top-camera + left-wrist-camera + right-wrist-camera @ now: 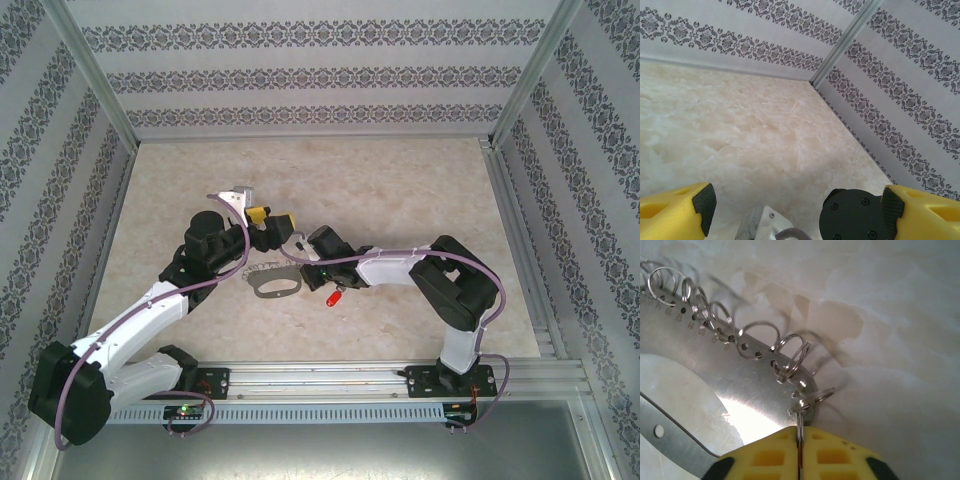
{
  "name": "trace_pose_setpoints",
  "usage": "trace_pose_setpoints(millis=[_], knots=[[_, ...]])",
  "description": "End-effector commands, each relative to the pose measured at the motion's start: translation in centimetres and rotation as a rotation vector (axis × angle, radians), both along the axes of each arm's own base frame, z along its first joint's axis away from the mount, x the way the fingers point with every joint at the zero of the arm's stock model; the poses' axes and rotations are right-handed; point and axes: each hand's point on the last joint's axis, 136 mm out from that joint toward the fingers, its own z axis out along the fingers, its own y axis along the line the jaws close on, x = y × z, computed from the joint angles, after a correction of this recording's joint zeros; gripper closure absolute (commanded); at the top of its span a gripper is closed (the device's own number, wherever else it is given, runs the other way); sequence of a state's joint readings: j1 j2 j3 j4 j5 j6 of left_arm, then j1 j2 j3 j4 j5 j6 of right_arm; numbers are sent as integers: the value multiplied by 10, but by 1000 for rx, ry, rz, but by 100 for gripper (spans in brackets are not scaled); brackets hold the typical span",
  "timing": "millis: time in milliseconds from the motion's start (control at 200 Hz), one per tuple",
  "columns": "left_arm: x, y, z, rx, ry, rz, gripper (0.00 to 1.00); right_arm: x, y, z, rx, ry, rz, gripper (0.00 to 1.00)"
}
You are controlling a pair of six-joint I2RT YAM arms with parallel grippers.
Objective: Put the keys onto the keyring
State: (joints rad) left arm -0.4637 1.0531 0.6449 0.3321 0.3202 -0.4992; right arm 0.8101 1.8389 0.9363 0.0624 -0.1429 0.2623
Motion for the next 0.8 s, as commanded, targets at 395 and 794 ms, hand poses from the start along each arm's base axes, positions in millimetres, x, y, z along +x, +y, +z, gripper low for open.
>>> trace_pose_setpoints(millis=[395, 794], knots=[[3, -1, 17, 14, -48, 0, 13, -2, 2, 91, 169, -164, 169, 100], [-14, -13, 16, 83, -57, -123, 26, -2, -30, 215, 549, -325, 302, 100]])
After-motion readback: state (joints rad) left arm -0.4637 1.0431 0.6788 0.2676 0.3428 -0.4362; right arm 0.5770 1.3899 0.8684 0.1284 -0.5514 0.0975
